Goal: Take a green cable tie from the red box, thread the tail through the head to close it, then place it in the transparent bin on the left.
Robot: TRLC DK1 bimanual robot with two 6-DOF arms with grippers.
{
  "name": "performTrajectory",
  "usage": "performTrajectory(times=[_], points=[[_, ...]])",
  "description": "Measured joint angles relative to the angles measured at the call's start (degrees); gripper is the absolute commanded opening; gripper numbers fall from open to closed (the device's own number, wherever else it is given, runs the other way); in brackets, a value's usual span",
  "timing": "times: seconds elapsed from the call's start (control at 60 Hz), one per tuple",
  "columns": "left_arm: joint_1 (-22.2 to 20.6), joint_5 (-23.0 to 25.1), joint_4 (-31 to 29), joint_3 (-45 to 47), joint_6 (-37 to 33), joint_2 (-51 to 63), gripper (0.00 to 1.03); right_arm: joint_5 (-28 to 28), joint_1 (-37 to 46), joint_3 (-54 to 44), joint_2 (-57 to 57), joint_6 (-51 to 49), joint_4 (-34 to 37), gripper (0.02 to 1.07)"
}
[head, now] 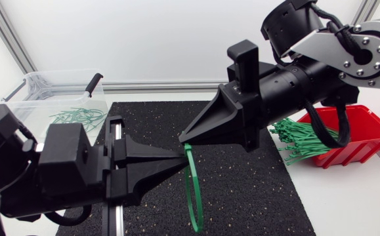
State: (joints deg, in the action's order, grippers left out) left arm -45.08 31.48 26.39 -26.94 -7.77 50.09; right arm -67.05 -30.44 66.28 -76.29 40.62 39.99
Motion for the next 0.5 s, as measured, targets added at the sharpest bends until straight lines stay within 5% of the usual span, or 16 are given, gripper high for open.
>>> performTrajectory(times=[0.5], points=[[-1.84, -1.33, -0.02, 0.0, 0.07, 0.15, 0.04, 1.49, 0.11, -0.31, 0.5, 1.18, -1.81, 0.08]])
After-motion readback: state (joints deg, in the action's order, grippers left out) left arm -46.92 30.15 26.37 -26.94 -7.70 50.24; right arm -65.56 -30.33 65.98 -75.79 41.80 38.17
